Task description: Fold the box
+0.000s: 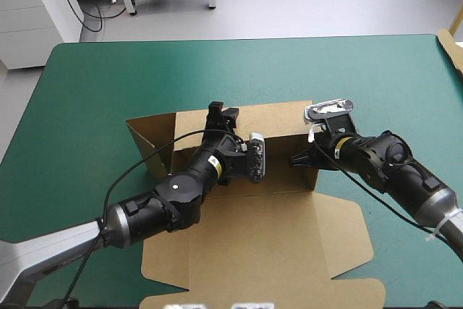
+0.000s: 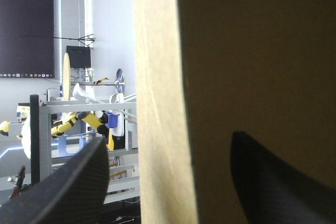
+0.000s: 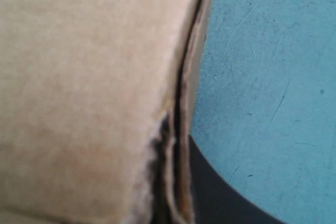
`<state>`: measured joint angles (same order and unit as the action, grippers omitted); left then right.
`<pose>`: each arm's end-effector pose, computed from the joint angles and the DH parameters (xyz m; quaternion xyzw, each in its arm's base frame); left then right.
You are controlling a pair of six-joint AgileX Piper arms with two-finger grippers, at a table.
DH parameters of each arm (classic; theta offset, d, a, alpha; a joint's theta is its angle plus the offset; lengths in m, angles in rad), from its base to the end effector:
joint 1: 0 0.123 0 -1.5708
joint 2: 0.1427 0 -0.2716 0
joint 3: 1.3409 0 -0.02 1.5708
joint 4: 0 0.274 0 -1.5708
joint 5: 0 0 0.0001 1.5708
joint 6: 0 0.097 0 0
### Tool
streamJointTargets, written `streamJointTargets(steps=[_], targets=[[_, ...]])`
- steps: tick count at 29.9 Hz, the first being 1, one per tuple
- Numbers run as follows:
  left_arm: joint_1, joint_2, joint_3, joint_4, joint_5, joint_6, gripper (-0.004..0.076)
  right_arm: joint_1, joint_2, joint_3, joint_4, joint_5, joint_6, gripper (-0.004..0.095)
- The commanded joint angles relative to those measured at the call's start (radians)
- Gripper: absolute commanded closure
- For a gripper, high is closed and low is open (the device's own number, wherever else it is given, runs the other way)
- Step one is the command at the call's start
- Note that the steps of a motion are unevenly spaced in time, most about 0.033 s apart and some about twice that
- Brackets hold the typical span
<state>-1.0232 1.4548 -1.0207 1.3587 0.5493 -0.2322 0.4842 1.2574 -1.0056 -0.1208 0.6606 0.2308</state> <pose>0.2224 -0.2695 0.2820 0.6493 0.5245 0.2429 0.4943 0.2629 0.1301 0.2946 -0.1481 0.9183 0.0786 0.3587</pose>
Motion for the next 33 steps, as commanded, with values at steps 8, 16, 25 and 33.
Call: streamJointTargets(steps=[8, 16, 25, 33], targets=[[-0.192, -0.078, -0.023, 0.019, 0.250, -0.014, 0.0229, -0.002, -0.025, -0.031, -0.109, -0.097, 0.099, 0.0928], [-0.337, -0.082, -0.023, 0.021, 0.414, -0.014, 0.0229, -0.005, -0.025, -0.031, -0.113, -0.098, 0.099, 0.0928], [-0.445, -0.082, -0.052, 0.261, 0.428, 0.008, 0.0229, -0.005, -0.025, -0.031, -0.106, -0.082, 0.099, 0.0928], [-0.357, -0.082, -0.333, -0.035, 0.324, 0.123, 0.0236, -0.005, -0.025, -0.055, -0.097, -0.005, 0.099, 0.0928]])
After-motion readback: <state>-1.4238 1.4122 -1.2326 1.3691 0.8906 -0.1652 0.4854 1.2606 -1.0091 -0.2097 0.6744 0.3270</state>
